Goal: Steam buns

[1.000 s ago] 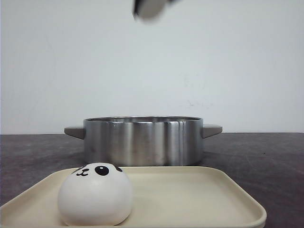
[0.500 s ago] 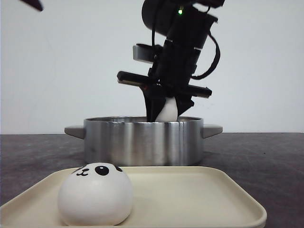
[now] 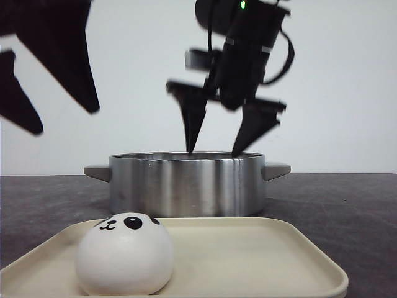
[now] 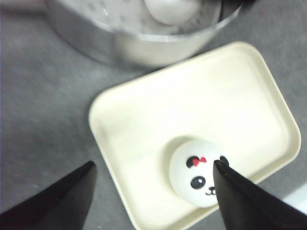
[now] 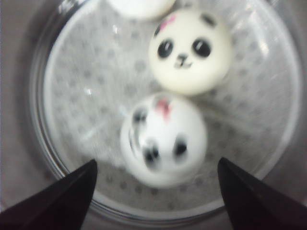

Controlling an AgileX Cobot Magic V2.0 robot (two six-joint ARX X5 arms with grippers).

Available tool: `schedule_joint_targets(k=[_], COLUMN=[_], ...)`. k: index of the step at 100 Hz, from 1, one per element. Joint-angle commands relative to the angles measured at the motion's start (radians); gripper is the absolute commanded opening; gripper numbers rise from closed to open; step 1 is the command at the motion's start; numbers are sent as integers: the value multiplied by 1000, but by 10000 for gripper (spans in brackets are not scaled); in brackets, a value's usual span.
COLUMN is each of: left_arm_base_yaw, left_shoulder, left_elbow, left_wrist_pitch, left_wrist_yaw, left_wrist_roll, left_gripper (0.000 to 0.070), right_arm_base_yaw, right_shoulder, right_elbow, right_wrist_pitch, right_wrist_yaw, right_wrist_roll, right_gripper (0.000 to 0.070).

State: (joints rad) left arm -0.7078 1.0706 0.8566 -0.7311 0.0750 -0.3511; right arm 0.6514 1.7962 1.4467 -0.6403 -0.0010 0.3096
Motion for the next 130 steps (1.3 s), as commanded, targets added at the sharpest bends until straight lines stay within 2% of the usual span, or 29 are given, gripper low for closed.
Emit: schedule_joint_targets(k=[1,7,17,25,62,85,93,99,104,108,118,130], left_arm_base_yaw=[-8,-8,-14,-30,-122,-155,-159,-162,-166,-170,-179,-182], left_shoulder=[33,64,129,186,414,457,460,460,460,460,460,449], left_elbow=[12,12,12,12,12,12,12,12,12,12,12,29], left_wrist_pitch=[21,23,23,24,130,167,171,167,159,151,145,140], left_wrist_yaw=[45,97,184,219,198,71,56,55,55,53,39,39], left_wrist_roll=[-13,-13,-13,-13,-36,-43,-43,-43,-40,-32,-2,0], left_gripper=[443,459,573,595,595,592,583,526,431,325,0,2], right_arm_base_yaw=[8,13,29,48,100,100,100,100,100,100,100,100], right_shoulder=[-46,-84,-158,-223,-502,-585,-595,-596,-596,-596,-596,-596], right_elbow=[72,113,176,219,274,274,274,274,274,274,274,274], right_wrist_pitch=[-20,-27,-26,-26,11,-32,-55,-71,-84,-94,-103,-102], right_wrist_yaw=[1,-3,-8,-7,10,71,81,80,81,81,81,81], right_wrist_roll=[-31,-35,-34,-34,-37,-37,-37,-37,-37,-37,-37,-37], right_gripper=[0,18,17,17,16,16,16,16,16,16,16,16])
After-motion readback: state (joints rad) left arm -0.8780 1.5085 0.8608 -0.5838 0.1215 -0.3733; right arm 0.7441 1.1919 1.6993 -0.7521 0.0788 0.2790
